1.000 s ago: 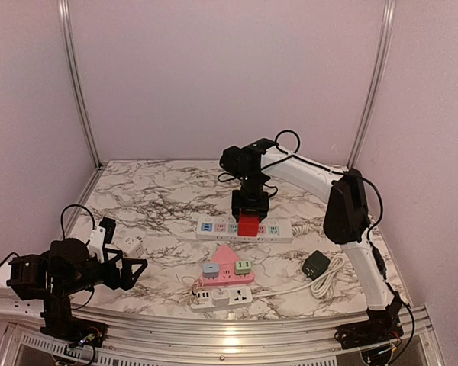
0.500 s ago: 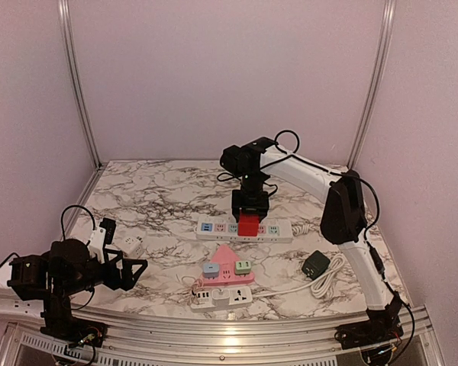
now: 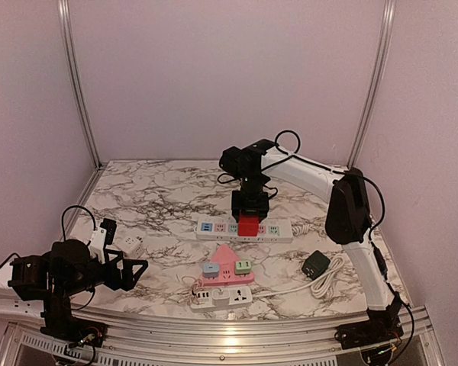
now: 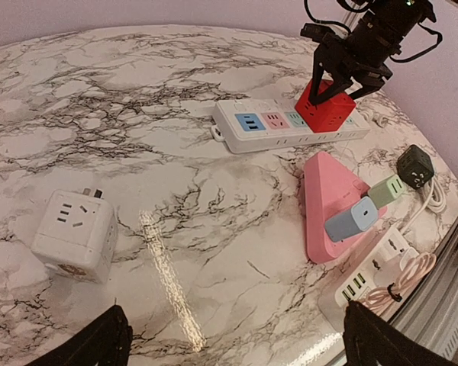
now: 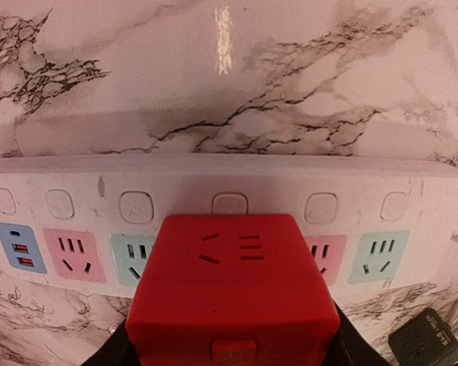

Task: Insert the plug
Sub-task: Insert the plug into the socket slot.

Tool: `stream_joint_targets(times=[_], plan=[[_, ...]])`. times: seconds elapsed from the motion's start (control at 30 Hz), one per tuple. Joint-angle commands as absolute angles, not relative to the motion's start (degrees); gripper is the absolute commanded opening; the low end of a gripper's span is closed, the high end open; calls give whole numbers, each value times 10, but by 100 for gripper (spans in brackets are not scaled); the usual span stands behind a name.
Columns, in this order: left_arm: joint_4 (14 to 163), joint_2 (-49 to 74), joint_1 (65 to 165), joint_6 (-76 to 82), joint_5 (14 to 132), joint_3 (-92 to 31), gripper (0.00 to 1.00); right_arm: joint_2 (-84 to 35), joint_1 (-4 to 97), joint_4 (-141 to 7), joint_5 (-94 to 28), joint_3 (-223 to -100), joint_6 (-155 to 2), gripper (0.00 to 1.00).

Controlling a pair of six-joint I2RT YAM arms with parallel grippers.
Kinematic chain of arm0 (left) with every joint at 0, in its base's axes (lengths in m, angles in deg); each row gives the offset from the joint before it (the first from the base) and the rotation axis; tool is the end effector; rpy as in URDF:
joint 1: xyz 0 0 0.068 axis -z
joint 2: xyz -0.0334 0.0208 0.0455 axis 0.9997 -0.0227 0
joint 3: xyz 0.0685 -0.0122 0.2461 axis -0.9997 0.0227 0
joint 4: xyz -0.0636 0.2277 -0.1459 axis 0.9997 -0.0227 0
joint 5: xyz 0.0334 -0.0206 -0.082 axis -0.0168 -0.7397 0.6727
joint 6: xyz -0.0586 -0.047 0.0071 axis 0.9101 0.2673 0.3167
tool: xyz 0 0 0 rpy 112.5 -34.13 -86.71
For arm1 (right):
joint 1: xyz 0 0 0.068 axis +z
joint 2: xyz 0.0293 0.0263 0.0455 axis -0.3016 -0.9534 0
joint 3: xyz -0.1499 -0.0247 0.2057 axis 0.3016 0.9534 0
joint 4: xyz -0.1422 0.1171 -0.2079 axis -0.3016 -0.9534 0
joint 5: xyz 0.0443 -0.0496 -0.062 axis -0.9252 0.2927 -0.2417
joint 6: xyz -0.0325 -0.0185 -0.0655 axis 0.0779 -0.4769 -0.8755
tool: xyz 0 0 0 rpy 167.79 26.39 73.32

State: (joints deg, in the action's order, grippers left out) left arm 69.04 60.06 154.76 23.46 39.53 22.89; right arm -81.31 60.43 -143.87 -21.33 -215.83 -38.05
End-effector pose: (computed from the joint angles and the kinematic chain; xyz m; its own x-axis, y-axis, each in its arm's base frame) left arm 0.1010 -0.1610 0.1896 -0.5107 -0.0441 -0.8586 0.4728 0.8197 -0.3233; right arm 0.3565 0.3246 0.1654 -0.9932 0.0404 -0.1089 0.0401 0.9992 0.0054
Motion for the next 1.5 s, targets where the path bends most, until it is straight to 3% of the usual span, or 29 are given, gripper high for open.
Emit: stream_joint_targets(times=[0.0,0.27,0.6,1.0,1.13,1.47], plan=[[708,596,1551,234,387,235,99,-888,594,-1451,-118,-2106,-374,13],[709,597,1551,235,388,235,99,-881,598,-1450,-111,-2112,-376,22],[714,591,1551,234,389,238,99,-860,600,-1450,-97,-2111,-377,25],[720,580,1551,229,389,233,99,-822,606,-1451,-93,-2120,-383,34],[724,577,1551,227,389,231,99,-814,606,-1451,-91,-2123,-387,42],[728,566,1551,222,389,225,99,-800,609,-1451,-89,-2133,-394,46]])
